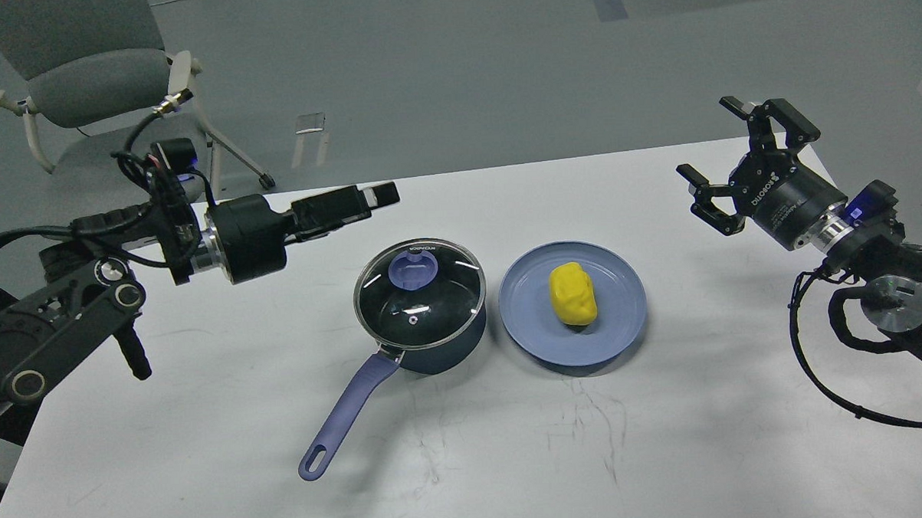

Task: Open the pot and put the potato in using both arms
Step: 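Move the left gripper toward the blue knob on the pot lid, then grasp the blue knob of the glass lid with the left gripper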

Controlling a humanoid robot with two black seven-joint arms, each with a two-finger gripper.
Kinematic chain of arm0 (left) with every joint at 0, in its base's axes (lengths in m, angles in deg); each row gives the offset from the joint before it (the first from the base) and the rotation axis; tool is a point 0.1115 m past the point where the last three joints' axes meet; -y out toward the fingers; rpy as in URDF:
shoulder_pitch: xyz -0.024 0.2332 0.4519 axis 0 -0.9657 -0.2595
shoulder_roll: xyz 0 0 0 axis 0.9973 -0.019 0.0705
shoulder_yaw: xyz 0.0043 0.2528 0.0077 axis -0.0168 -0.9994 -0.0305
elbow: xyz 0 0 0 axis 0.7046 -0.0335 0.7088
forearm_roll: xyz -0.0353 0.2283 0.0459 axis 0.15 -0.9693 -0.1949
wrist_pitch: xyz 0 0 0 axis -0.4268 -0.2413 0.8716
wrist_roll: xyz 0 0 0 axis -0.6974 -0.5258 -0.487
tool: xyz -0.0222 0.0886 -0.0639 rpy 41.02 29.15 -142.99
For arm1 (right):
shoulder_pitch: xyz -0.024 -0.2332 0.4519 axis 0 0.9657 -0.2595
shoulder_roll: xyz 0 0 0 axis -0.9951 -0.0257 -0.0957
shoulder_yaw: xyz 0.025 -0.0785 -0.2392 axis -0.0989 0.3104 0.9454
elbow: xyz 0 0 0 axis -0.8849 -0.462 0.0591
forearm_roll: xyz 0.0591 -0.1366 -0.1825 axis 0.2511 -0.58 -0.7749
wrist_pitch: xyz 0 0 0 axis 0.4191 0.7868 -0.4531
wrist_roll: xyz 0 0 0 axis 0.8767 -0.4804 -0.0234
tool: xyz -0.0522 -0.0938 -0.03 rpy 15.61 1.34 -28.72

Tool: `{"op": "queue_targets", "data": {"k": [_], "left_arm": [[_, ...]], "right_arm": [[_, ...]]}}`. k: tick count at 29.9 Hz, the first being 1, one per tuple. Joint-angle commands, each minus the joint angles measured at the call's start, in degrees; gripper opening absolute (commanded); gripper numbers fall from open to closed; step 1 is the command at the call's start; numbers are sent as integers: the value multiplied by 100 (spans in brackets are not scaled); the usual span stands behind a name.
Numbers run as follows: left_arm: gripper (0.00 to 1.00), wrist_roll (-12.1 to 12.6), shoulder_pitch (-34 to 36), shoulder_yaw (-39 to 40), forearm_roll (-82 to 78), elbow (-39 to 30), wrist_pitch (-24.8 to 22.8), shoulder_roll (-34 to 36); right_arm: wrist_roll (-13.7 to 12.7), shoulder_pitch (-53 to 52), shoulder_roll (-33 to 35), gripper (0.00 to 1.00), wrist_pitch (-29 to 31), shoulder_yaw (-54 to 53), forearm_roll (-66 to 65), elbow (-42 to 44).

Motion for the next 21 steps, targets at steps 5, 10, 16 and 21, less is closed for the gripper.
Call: {"op": "queue_targets", "data": {"k": [5, 10, 16, 21], "left_arm": [[98, 3, -24, -24, -2805, -129, 726, -345], [98, 3, -68, -86, -3600, 186, 956, -634], [98, 3, -77, -209, -3565, 644, 956, -908], [98, 3, -173, -244, -3574, 811, 965, -1004]], "right_arm": [[0, -3, 9, 100, 0, -1, 0, -3], [0, -3, 18, 100, 0, -1, 0, -3], [0, -3, 27, 100, 0, -1, 9, -3], [0, 6, 27, 100, 0, -1, 0, -3]]}}
